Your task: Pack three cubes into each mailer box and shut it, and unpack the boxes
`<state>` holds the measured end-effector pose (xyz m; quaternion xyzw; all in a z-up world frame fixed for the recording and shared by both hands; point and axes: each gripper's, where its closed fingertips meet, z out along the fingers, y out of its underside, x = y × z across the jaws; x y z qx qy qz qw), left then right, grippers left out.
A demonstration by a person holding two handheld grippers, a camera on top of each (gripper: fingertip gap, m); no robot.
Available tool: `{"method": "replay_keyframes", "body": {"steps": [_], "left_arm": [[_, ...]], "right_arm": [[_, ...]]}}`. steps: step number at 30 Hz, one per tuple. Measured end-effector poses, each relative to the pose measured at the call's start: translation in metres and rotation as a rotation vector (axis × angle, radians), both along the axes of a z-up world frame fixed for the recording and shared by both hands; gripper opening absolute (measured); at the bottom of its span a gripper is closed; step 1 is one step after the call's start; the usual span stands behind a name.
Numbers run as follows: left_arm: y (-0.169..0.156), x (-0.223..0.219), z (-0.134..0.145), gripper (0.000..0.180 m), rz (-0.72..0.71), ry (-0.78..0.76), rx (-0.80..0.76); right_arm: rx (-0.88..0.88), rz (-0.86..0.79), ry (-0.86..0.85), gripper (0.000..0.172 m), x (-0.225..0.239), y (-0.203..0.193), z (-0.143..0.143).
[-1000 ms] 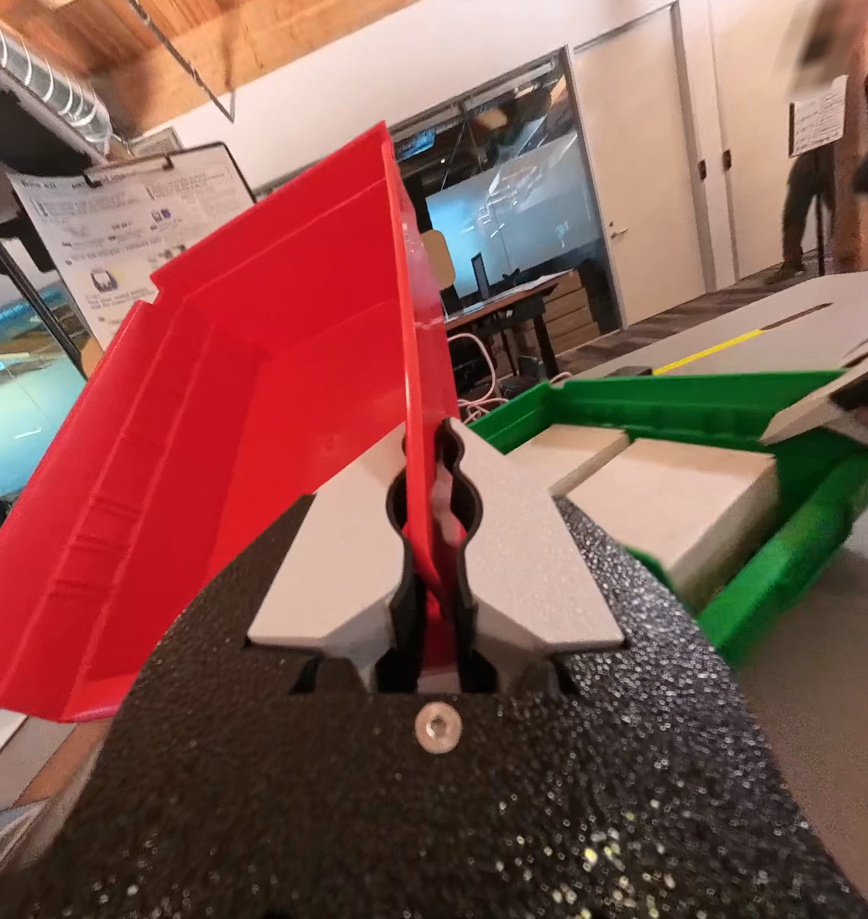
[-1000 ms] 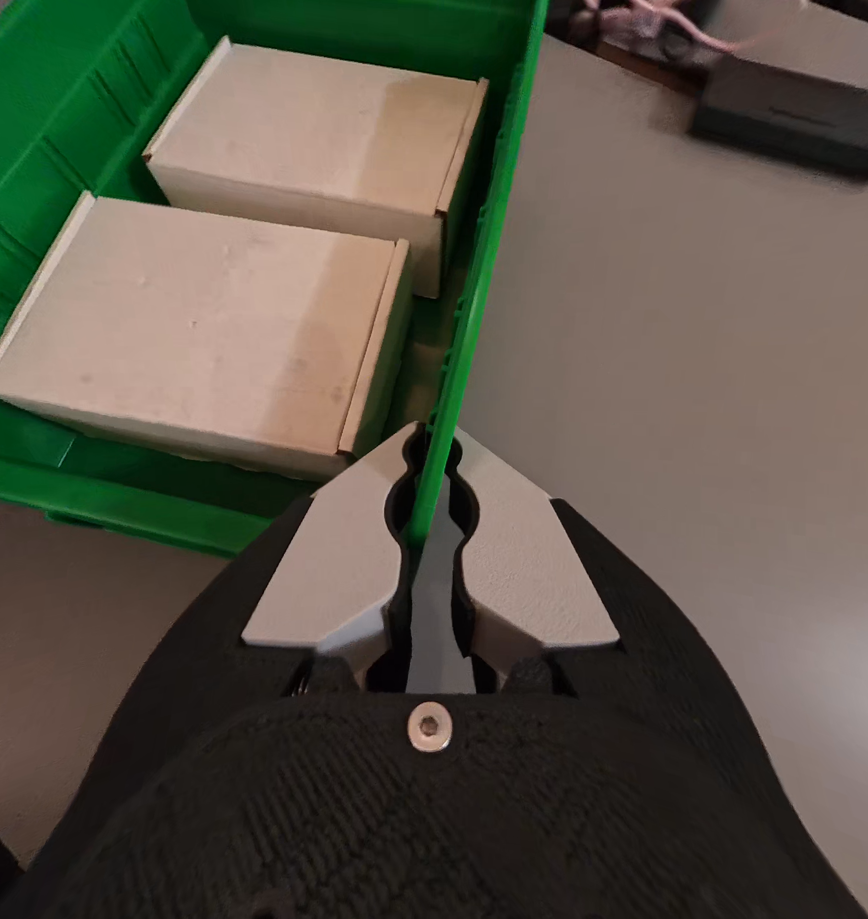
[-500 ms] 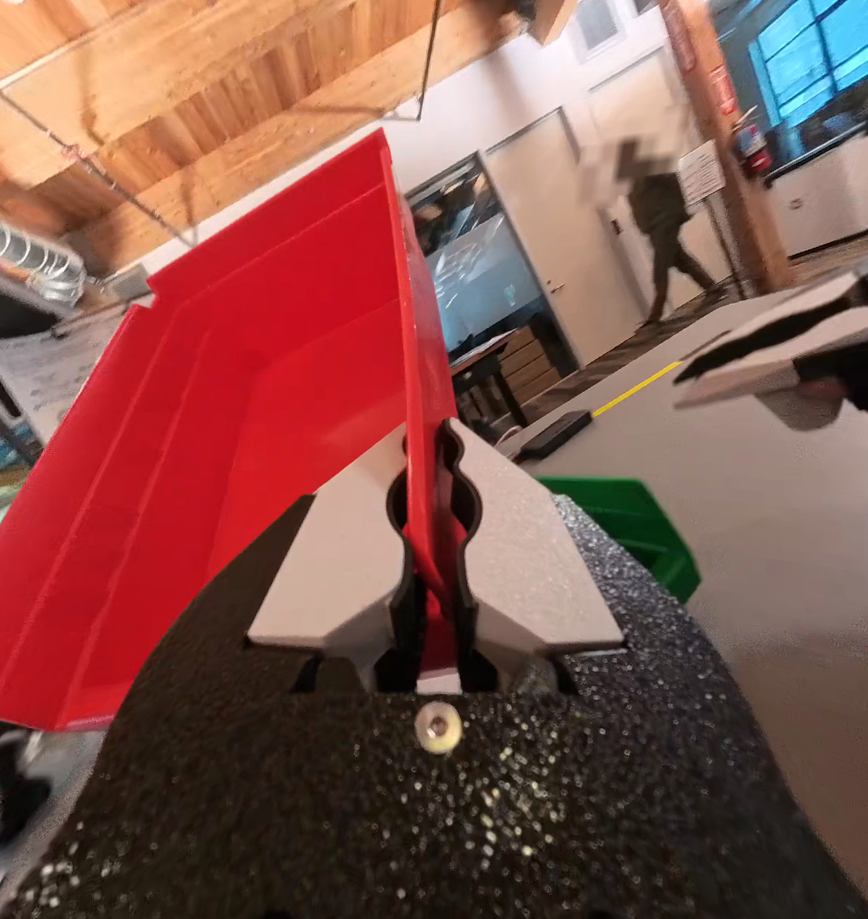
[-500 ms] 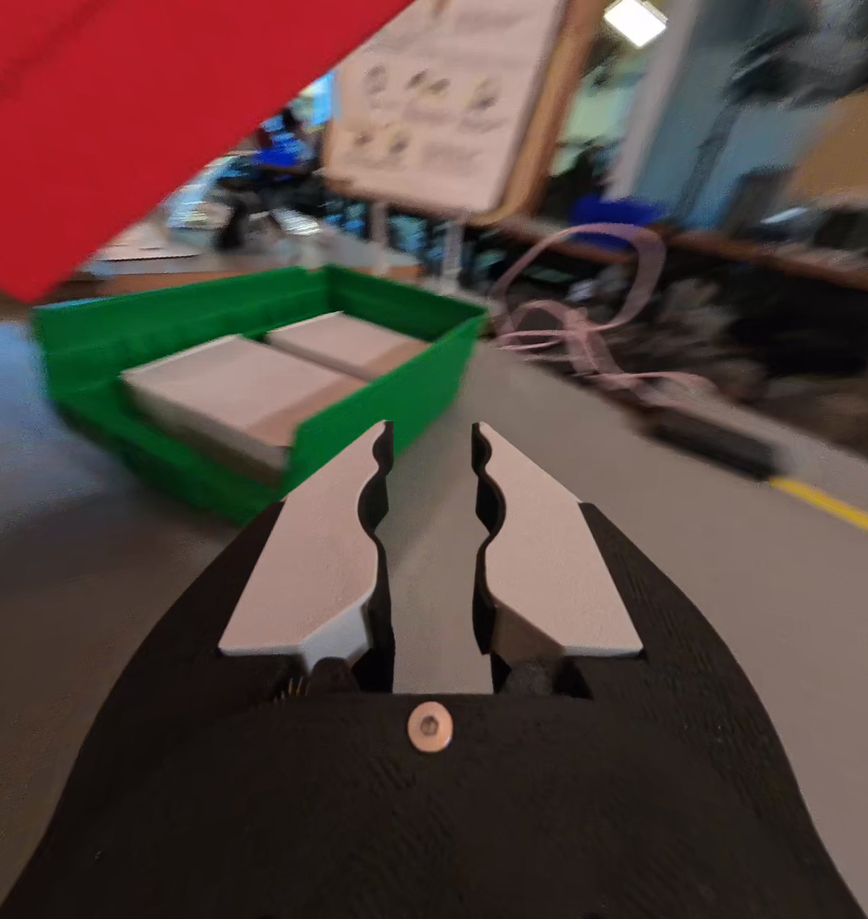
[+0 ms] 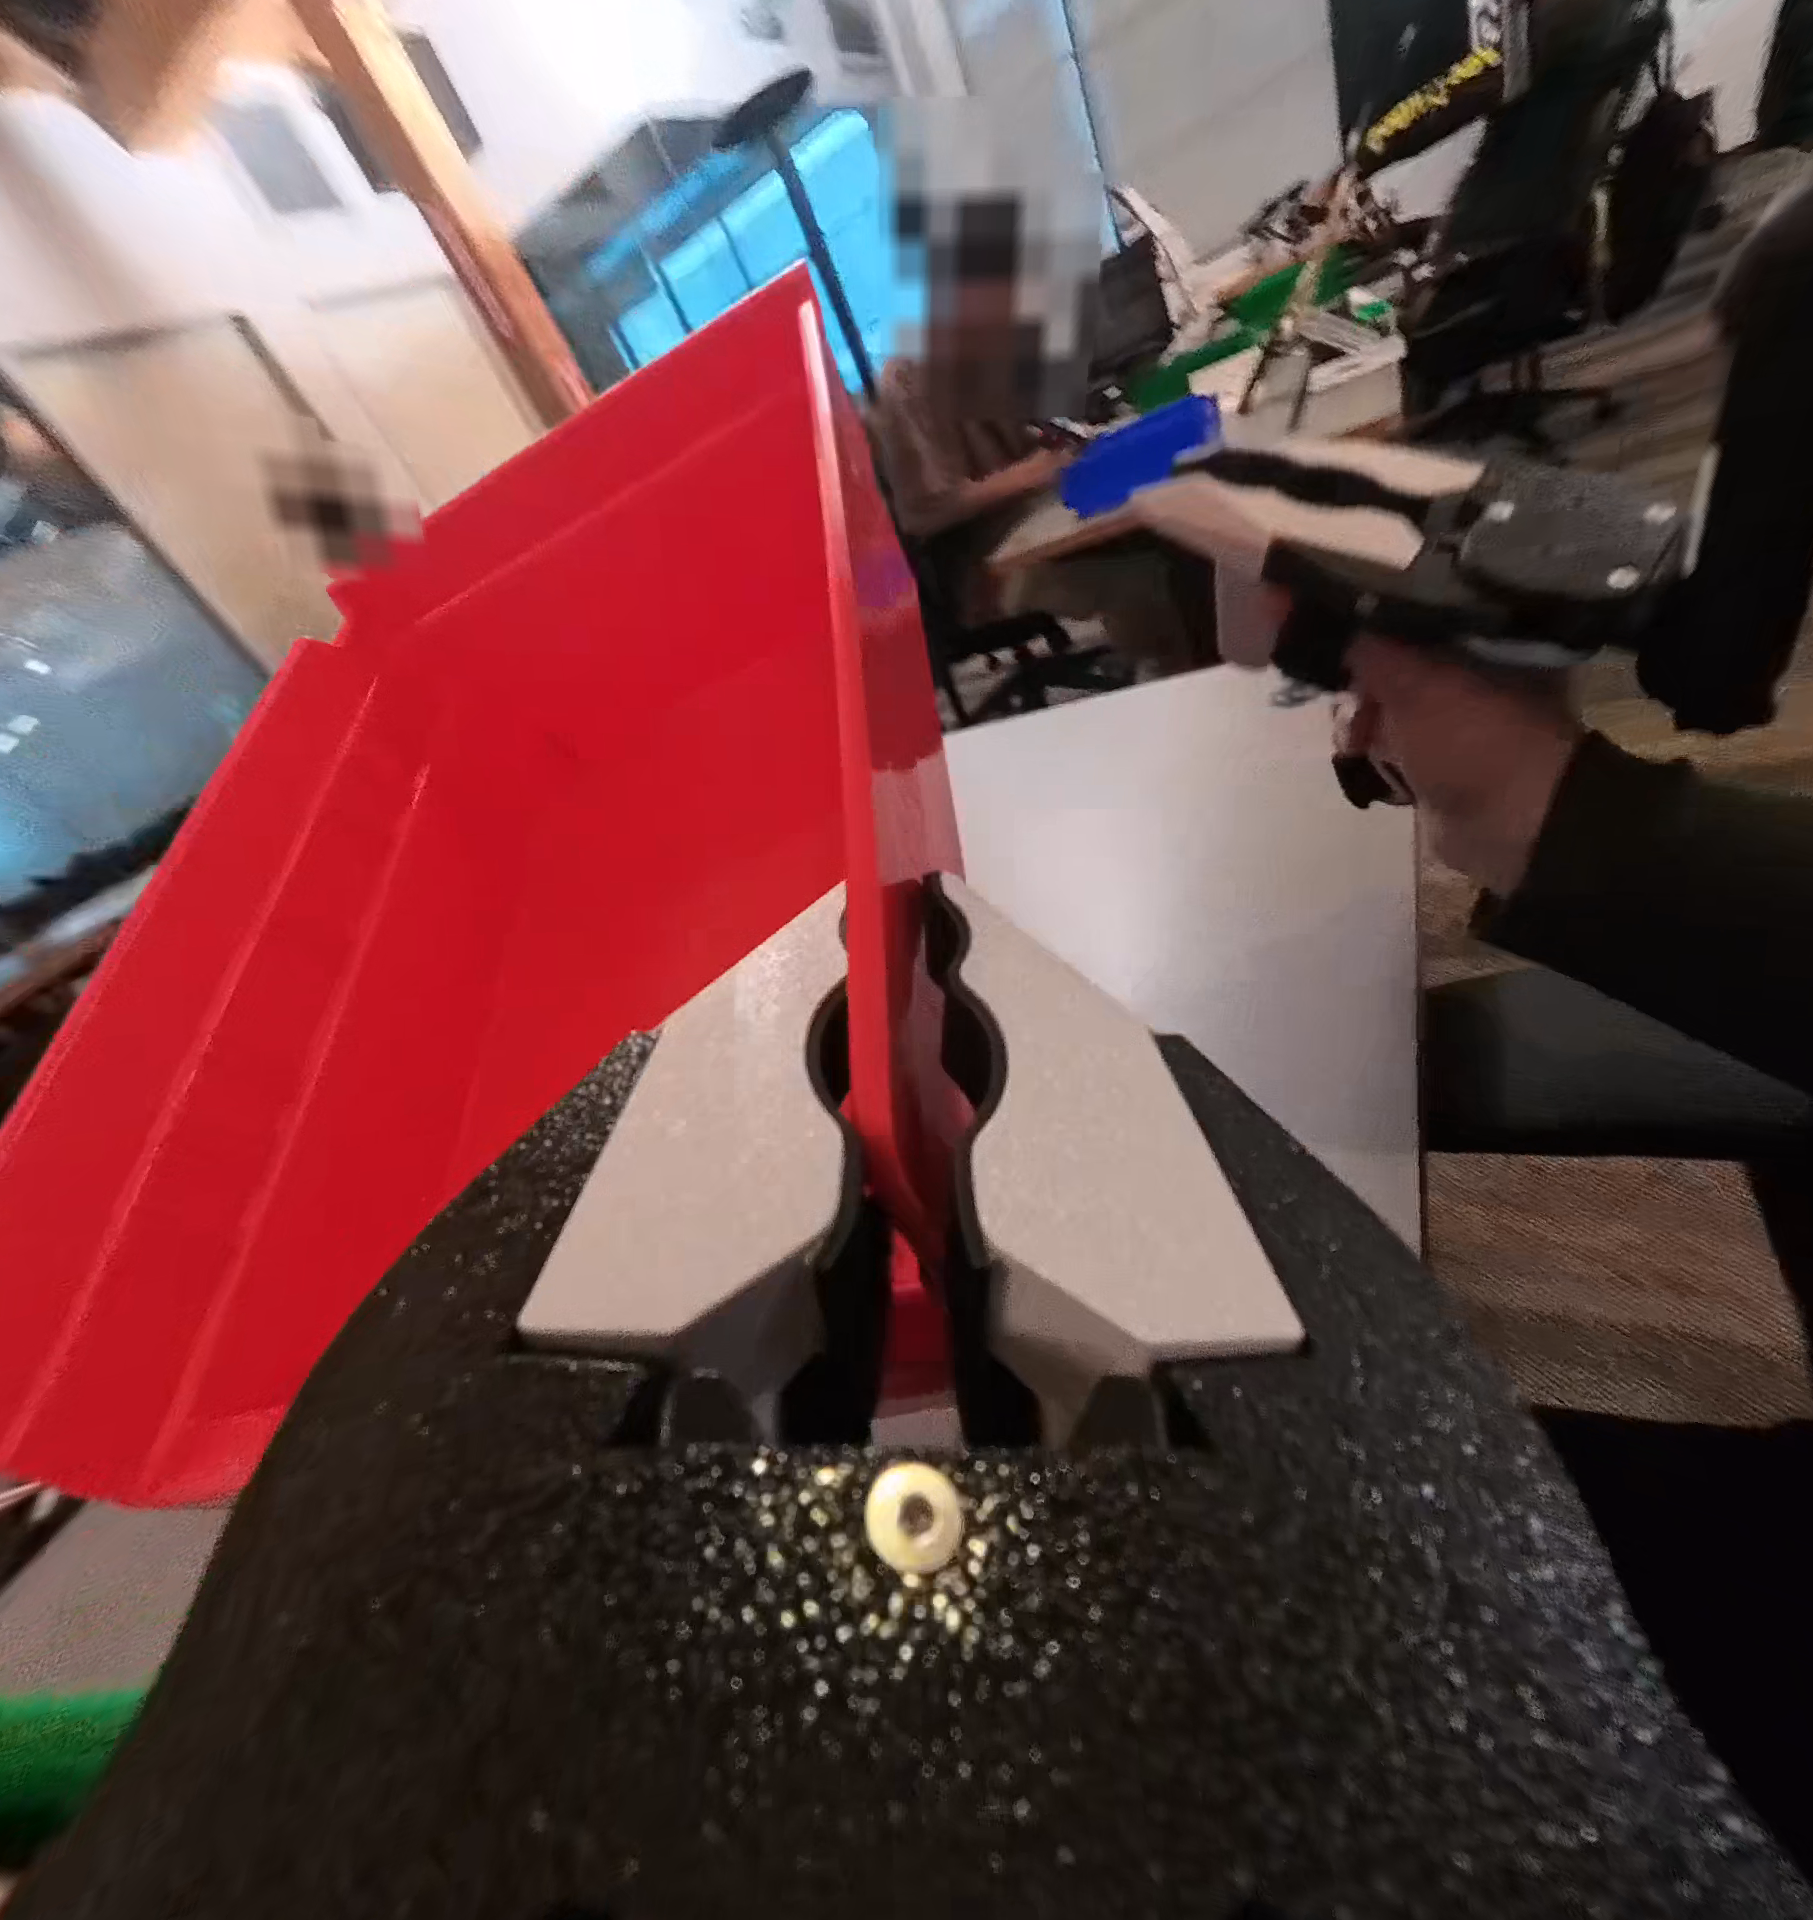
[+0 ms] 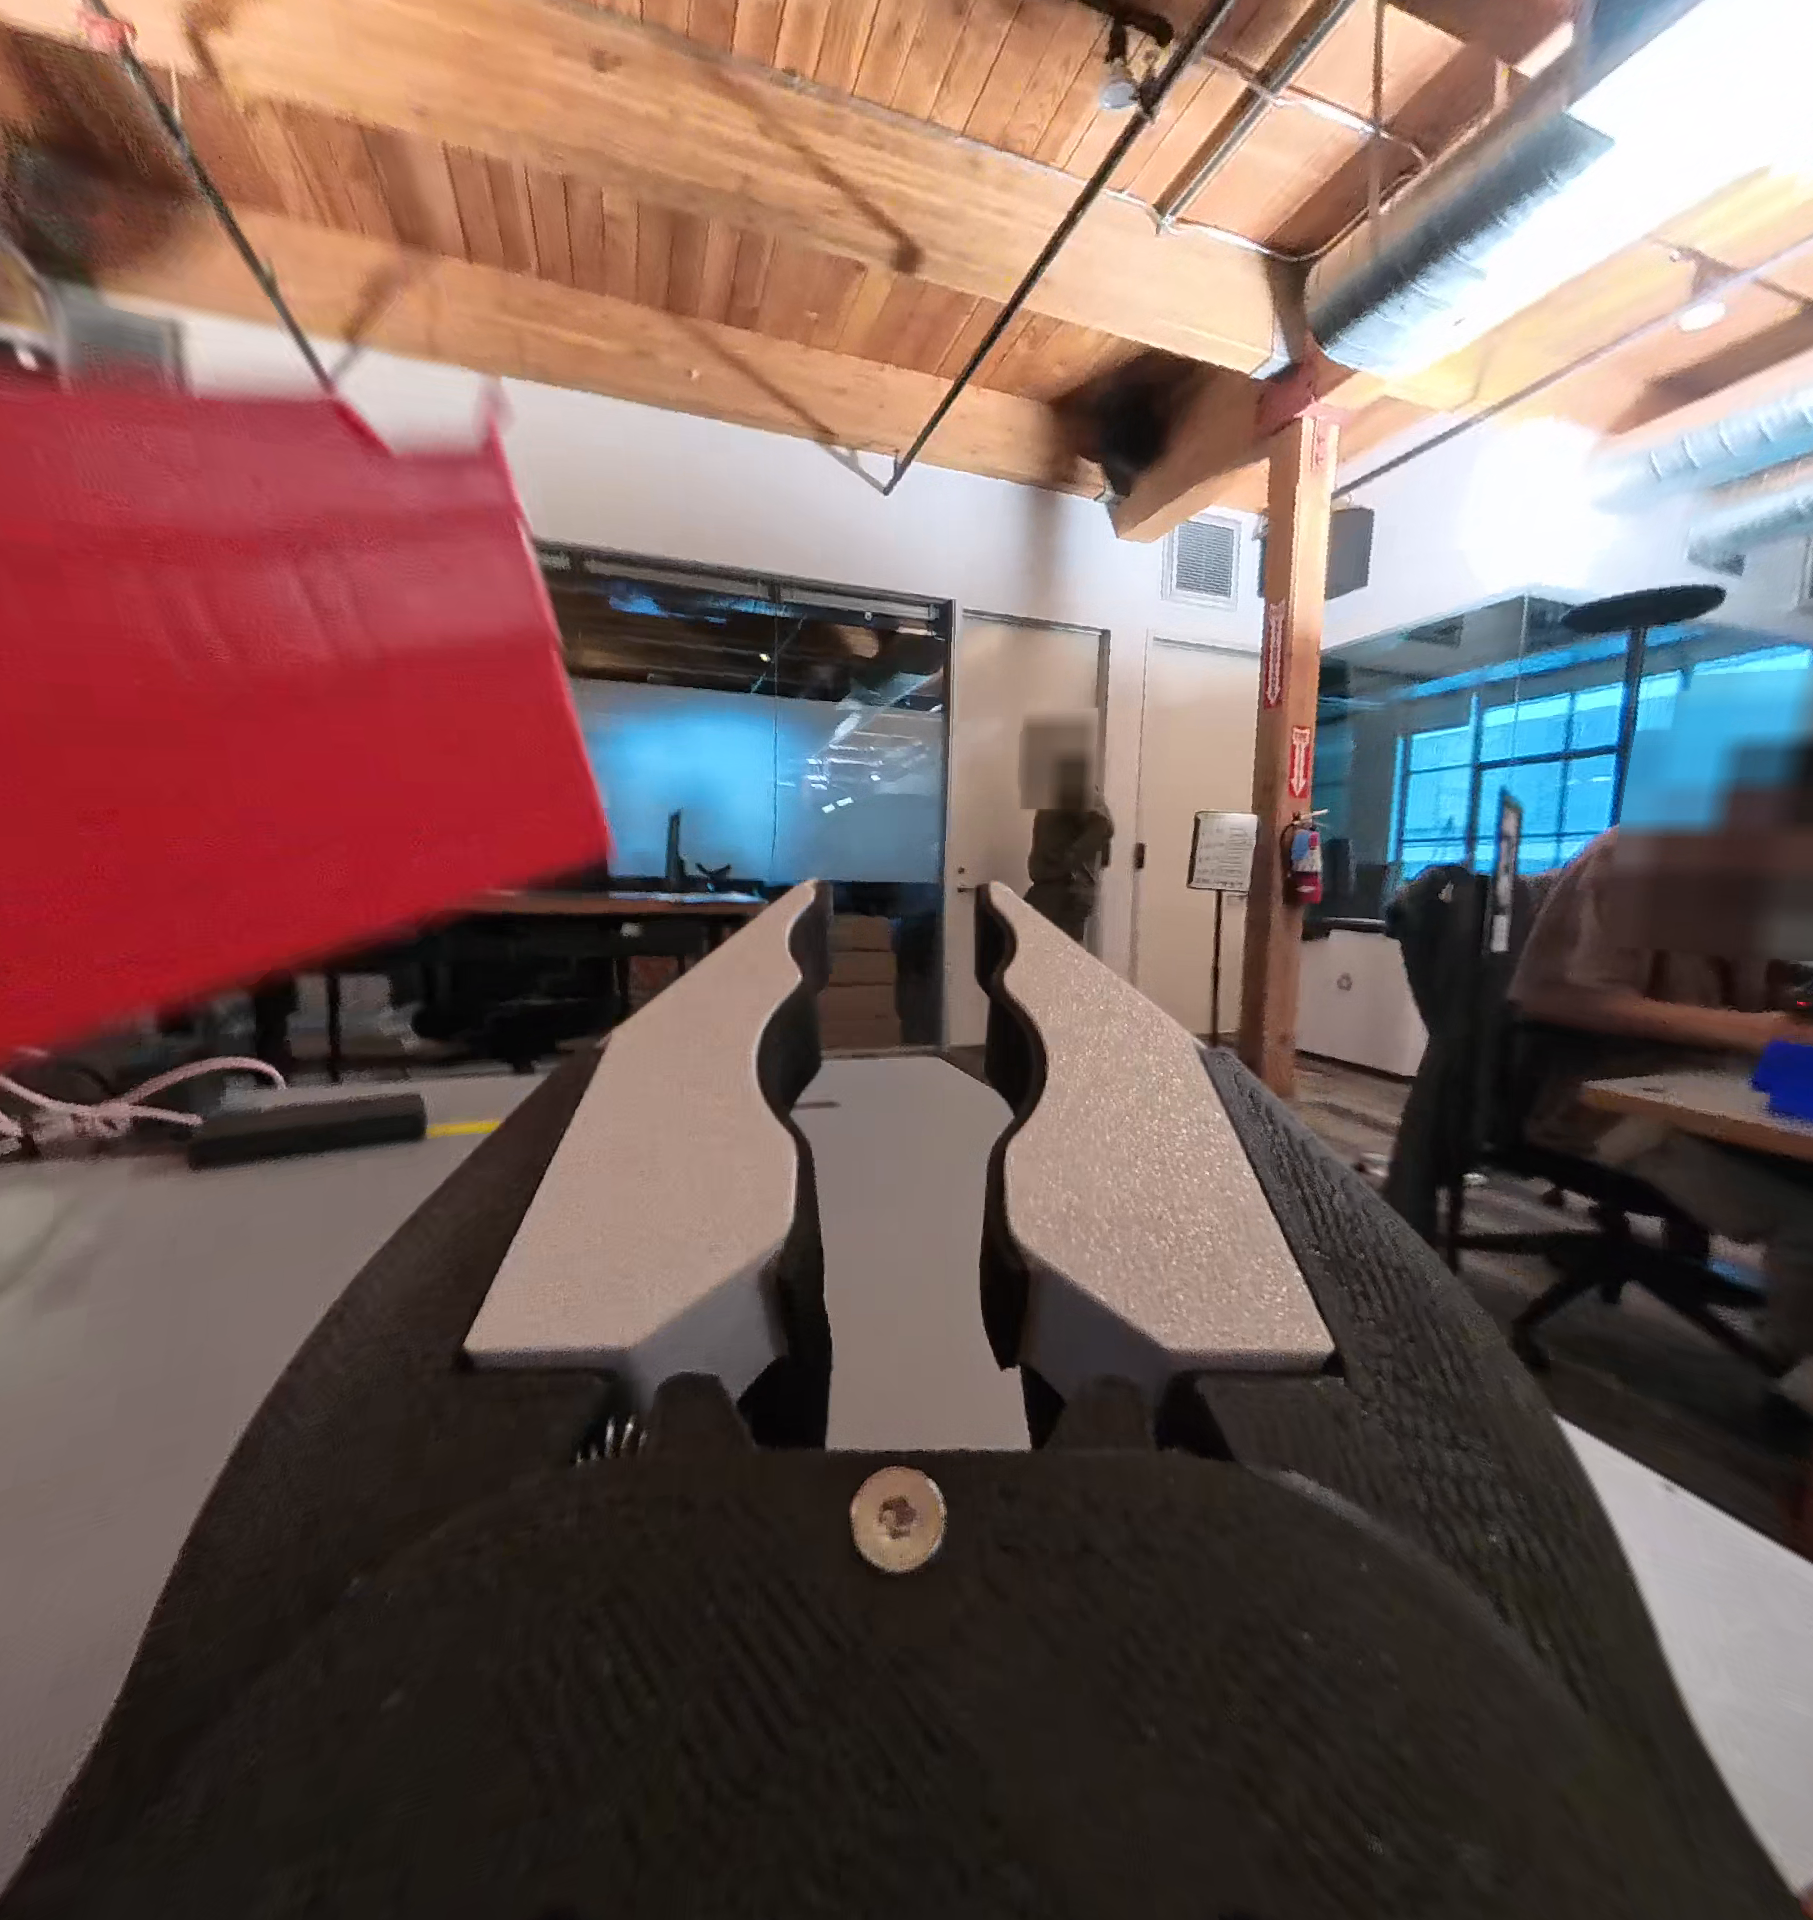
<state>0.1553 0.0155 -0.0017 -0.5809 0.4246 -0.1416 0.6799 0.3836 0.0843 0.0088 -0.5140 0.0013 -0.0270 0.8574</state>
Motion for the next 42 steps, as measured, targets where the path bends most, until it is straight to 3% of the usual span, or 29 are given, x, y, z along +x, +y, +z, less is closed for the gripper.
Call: {"method": "replay_keyframes", "body": {"steps": [5,11,18,21,23,25,27,29,31,34,37,42], "left_arm": [[0.042,0.043,-0.046,0.006,-0.005,0.097,-0.122],[0.072,0.059,-0.091,0.006,0.033,0.158,-0.205],[0.075,0.059,-0.119,0.007,0.061,0.239,-0.213],[0.074,0.061,-0.118,0.006,0.053,0.216,-0.197],[0.068,0.06,-0.115,0.011,0.038,0.191,-0.239],[0.056,0.054,-0.104,0.036,0.029,0.135,-0.279],[0.044,0.037,-0.087,0.061,0.061,0.069,-0.255],[0.037,0.005,-0.065,0.074,0.158,0.013,-0.173],[0.029,-0.037,-0.041,0.085,0.281,-0.045,-0.084],[0.001,-0.1,-0.018,0.086,0.402,-0.152,-0.013],[-0.026,-0.158,-0.027,0.091,0.518,-0.131,-0.016],[-0.049,-0.268,-0.045,0.091,0.866,-0.113,-0.024]], "right_arm": [[0.05,0.017,0.033,0.025,0.011,-0.016,0.011],[0.03,0.044,0.004,0.024,0.002,-0.012,0.007],[0.018,0.058,0.021,0.033,-0.007,-0.008,0.005],[-0.004,0.084,0.01,0.037,-0.016,-0.004,0.002],[-0.026,0.092,-0.01,0.045,-0.023,-0.001,0.0],[-0.035,0.101,0.007,0.086,-0.032,0.002,0.001],[-0.074,0.138,0.013,0.122,-0.05,0.006,0.002],[-0.111,0.199,-0.025,0.145,-0.078,0.006,0.001],[-0.14,0.245,-0.096,0.152,-0.106,0.004,-0.004],[-0.226,0.363,-0.167,0.159,-0.154,0.003,-0.021],[-0.332,0.456,-0.209,0.159,-0.195,0.0,-0.047],[-0.412,0.316,-0.347,0.159,-0.204,0.012,-0.08]]}}
